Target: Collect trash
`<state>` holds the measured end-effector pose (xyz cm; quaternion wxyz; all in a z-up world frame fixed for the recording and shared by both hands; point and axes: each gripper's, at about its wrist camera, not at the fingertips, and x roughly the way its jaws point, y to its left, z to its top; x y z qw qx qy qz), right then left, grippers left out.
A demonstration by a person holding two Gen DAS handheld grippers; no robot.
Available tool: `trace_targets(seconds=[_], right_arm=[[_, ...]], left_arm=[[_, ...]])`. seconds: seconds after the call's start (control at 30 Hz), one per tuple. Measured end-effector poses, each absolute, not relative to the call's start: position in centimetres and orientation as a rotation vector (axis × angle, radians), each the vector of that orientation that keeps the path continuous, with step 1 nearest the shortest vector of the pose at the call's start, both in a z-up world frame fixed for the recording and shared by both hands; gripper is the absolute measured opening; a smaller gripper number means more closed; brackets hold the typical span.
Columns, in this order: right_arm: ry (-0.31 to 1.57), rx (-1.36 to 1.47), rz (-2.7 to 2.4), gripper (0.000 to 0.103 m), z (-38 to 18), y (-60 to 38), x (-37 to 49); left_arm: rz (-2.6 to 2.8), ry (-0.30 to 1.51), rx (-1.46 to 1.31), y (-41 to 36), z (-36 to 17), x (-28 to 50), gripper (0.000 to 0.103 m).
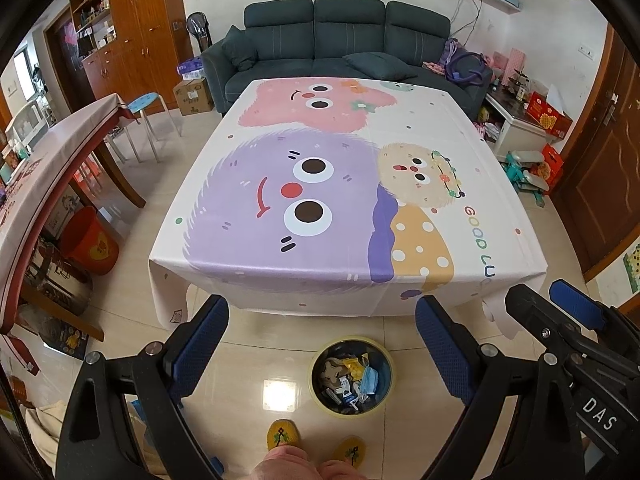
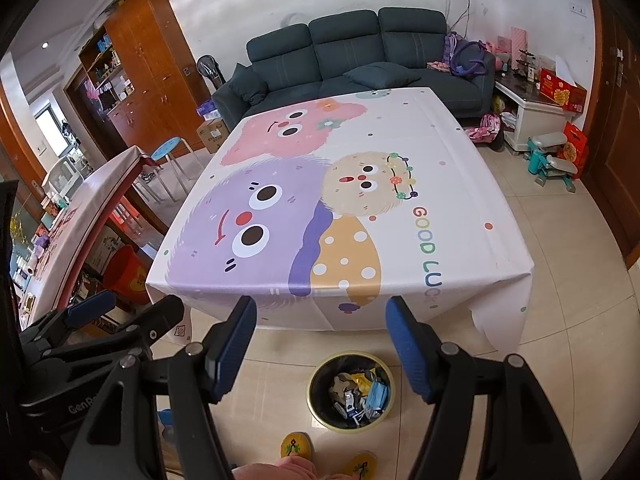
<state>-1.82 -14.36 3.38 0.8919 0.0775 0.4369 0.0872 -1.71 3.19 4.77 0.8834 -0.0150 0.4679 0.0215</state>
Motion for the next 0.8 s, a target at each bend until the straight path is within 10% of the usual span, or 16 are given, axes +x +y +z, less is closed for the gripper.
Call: trace_targets(seconds=[0.8], right_arm=[[0.910,0.165,0.178,0.068,3.19,-14.52,-1.90]], left_arm=[[0.028,0.985,-0.020,3.27,4.61,-1.96,0.093]])
